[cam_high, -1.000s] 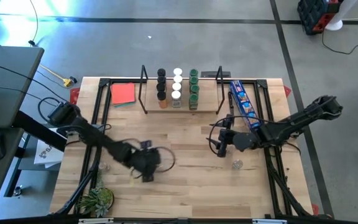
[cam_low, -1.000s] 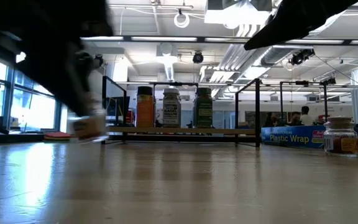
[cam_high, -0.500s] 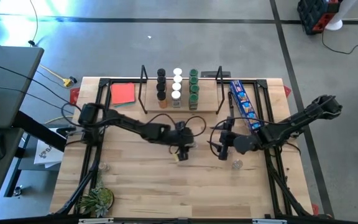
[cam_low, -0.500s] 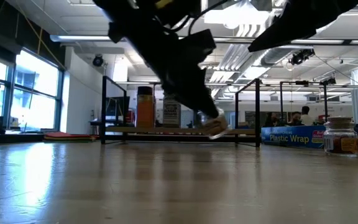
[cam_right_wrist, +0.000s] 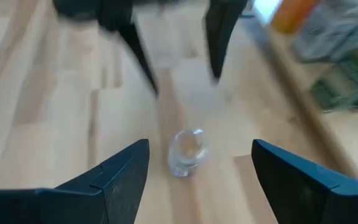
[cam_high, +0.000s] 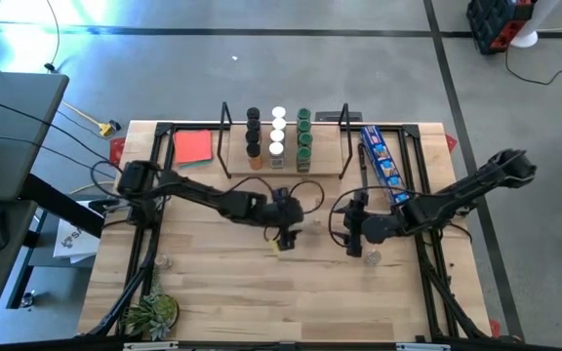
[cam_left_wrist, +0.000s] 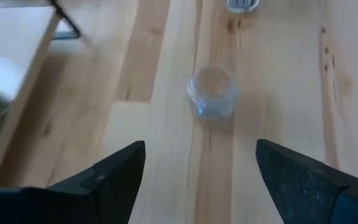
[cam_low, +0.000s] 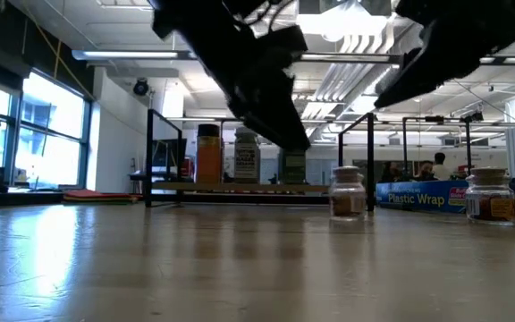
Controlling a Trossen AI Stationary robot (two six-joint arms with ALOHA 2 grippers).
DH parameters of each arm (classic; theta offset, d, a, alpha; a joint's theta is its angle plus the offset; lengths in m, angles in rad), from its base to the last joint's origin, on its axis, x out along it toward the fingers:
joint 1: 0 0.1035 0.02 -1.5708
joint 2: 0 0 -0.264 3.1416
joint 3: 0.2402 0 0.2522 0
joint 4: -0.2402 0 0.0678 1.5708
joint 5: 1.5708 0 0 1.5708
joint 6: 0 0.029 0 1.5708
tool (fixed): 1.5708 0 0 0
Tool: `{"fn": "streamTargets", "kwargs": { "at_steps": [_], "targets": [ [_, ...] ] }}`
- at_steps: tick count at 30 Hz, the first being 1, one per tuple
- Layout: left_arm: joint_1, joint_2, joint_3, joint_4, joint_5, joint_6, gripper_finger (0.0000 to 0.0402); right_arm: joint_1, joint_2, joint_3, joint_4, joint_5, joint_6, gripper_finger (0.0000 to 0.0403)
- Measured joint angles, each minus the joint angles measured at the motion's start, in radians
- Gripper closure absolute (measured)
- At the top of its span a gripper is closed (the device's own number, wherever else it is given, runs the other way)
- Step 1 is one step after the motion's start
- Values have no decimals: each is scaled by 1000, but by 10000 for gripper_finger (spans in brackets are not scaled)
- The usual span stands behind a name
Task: Shelf spices
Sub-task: Put the brown seasoning bottle on the shelf
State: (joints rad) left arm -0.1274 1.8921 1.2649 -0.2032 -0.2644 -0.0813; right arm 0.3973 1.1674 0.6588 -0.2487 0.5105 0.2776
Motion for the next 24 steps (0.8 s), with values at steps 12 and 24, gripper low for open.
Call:
{"fn": "streamTargets", "kwargs": {
  "at_steps": [12, 24],
  "targets": [
    [-284, -119, -2, -421, -447, -353, 103, -127, 289, -81, 406, -92, -127, 124],
    [-371, -120, -53, -438, -559, -554, 103, -203, 392, -79, 453, -215, -121, 233]
  ]
}}
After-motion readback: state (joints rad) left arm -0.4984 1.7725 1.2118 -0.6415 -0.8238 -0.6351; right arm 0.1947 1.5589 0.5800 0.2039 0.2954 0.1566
